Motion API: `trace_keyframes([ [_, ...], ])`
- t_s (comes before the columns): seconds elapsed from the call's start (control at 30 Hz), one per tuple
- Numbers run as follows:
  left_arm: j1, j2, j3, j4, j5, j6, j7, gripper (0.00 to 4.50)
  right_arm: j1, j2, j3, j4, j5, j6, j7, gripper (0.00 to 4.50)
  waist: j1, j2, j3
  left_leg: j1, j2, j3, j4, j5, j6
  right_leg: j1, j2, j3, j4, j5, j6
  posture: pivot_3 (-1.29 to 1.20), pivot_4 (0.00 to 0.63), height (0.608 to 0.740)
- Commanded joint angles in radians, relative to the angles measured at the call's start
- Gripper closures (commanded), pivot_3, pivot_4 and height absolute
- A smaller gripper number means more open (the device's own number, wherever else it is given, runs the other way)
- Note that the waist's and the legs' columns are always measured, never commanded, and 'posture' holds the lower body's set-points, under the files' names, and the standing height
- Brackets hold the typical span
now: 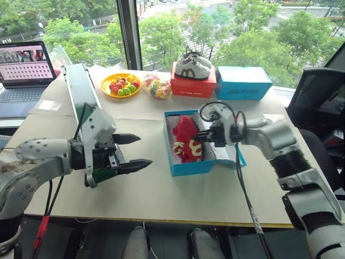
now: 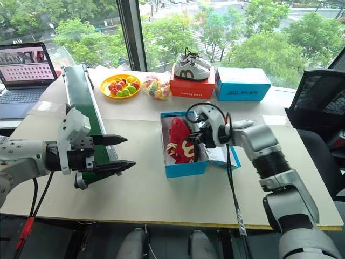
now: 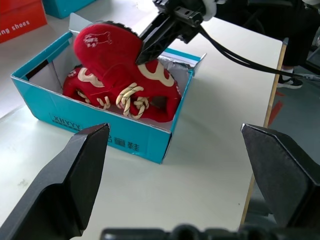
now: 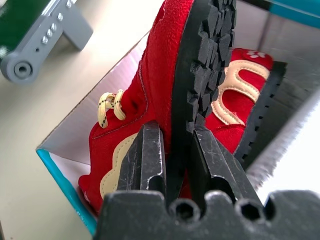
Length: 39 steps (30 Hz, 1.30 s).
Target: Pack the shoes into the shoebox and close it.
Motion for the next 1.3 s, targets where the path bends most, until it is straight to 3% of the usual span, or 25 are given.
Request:
trace_keyframes([
  [0.03,0.030,0.003,0.058,-0.068,-0.030,0.004,0.028,0.00,-0.026,0.018,0.053,0.044,-0.115,-0.097,0.047,4.26,-0.001,0.000,0.000,0.000,0.000,0.000,0.000,0.000,0.000,0.000,0.000,0.000,0.000,0.000,0.000,0.00,0.150,0.740],
  [0.2,0.044,-0.005,0.071,-0.092,-0.056,0.009,0.066,0.00,-0.034,0.077,0.136,0.196,-0.275,-0.265,0.055,4.26,-0.006,0.000,0.000,0.004,0.000,0.000,0.000,0.000,0.000,0.003,0.000,0.000,0.001,0.000,-0.001,0.00,0.150,0.740],
  [0.27,0.043,-0.005,0.071,-0.096,-0.065,0.010,0.078,0.00,-0.041,0.101,0.133,0.257,-0.307,-0.305,0.049,3.27,-0.007,-0.001,-0.001,0.009,0.000,0.000,-0.001,0.000,-0.001,0.004,0.000,0.000,0.000,0.000,-0.001,0.00,0.150,0.740],
  [0.6,0.040,0.013,0.050,-0.098,-0.079,0.001,0.086,0.00,-0.110,0.145,-0.011,0.397,-0.359,-0.380,-0.098,0.02,-0.004,-0.002,-0.002,0.014,0.000,0.001,0.000,-0.004,-0.007,0.012,0.000,0.000,0.001,-0.004,-0.008,0.00,0.150,0.740],
  [0.77,0.018,0.040,0.031,-0.069,-0.050,-0.013,0.052,0.00,-0.129,0.114,-0.145,0.227,-0.267,-0.255,-0.073,0.02,-0.004,-0.001,-0.001,0.013,0.000,0.001,-0.001,-0.003,-0.007,0.010,0.000,0.000,0.001,-0.003,-0.005,0.00,0.150,0.740],
  [0.9,-0.025,0.060,-0.005,-0.036,-0.015,-0.029,0.013,0.00,-0.100,0.058,-0.315,-0.101,-0.046,0.069,0.019,0.02,-0.003,0.001,0.001,0.006,0.000,0.001,-0.004,0.000,-0.001,0.002,0.000,0.001,0.003,-0.001,-0.003,0.00,0.150,0.740],
  [1.17,-0.204,0.063,-0.145,0.094,0.085,-0.091,-0.113,0.00,0.175,-0.199,-0.433,-0.651,0.191,0.369,0.119,0.02,0.012,0.002,0.001,0.003,0.000,0.001,-0.003,-0.001,-0.002,0.000,0.000,0.000,0.002,-0.004,-0.003,0.00,0.150,0.740],
  [1.3,-0.325,0.029,-0.232,0.190,0.158,-0.132,-0.166,0.00,0.365,-0.275,-0.547,-0.778,0.258,0.498,0.046,1.02,0.016,0.002,0.001,0.003,0.000,0.001,-0.001,-0.001,-0.002,0.001,0.000,0.000,0.002,-0.004,-0.002,0.00,0.150,0.740],
])
